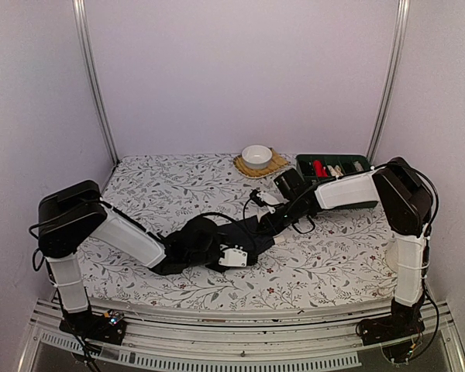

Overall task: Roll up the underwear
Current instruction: Adjust the underwear at the center of the board.

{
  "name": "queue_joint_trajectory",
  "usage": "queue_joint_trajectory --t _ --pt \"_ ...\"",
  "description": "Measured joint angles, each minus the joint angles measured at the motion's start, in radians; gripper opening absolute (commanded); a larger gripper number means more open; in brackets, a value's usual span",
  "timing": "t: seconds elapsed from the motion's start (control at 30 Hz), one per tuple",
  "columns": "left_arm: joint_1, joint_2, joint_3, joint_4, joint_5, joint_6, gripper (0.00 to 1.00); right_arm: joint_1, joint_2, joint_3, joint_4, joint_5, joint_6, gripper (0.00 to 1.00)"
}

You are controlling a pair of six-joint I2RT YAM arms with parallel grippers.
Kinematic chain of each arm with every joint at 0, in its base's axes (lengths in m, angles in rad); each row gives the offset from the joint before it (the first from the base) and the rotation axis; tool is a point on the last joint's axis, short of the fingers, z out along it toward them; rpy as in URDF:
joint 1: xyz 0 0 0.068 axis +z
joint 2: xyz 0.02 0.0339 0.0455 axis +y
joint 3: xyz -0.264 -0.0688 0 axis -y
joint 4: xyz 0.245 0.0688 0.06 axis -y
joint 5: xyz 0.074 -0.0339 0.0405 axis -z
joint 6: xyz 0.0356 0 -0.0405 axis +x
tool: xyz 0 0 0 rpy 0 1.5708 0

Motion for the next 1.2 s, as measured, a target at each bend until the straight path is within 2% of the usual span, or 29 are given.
queue_joint_trajectory --t 0.33,0.4,0.5,0.57,0.7,0.83,0.9,0.97,1.0,1.13,1.2 --pt "-0.034 -0.031 -0.023 0.009 0.007 -0.005 0.00 0.000 0.000 0.000 0.002 0.024 0.001 0.20" --pt "-0.042 -0.031 -0.024 0.000 0.011 -0.005 0.12 0.000 0.000 0.000 0.002 0.027 0.001 0.20" --pt "-0.049 -0.031 -0.023 -0.029 0.024 -0.014 0.47 0.000 -0.003 -0.001 0.002 0.036 0.000 0.24" --pt "-0.051 -0.031 -0.023 -0.048 0.029 -0.024 0.63 0.000 -0.011 -0.006 0.000 0.043 0.000 0.28" --pt "-0.053 -0.061 -0.023 -0.085 0.039 -0.050 0.77 0.000 -0.055 -0.029 -0.021 0.065 0.000 0.37" --pt "-0.053 -0.175 -0.021 -0.139 0.061 -0.084 0.84 0.000 -0.147 -0.057 -0.049 0.084 0.006 0.46" --pt "-0.049 -0.254 -0.019 -0.166 0.074 -0.105 0.83 0.001 -0.206 -0.064 -0.053 0.089 0.010 0.45" --pt "-0.035 -0.331 -0.013 -0.183 0.090 -0.130 0.77 0.006 -0.266 -0.078 -0.045 0.095 0.021 0.37" --pt "-0.024 -0.362 -0.008 -0.189 0.095 -0.143 0.69 0.007 -0.295 -0.088 -0.039 0.098 0.029 0.31" --pt "0.082 -0.409 0.019 -0.214 0.116 -0.213 0.23 0.014 -0.358 -0.151 0.008 0.100 0.093 0.14" --pt "0.160 -0.393 0.037 -0.233 0.117 -0.243 0.16 0.019 -0.357 -0.190 0.044 0.098 0.136 0.11"
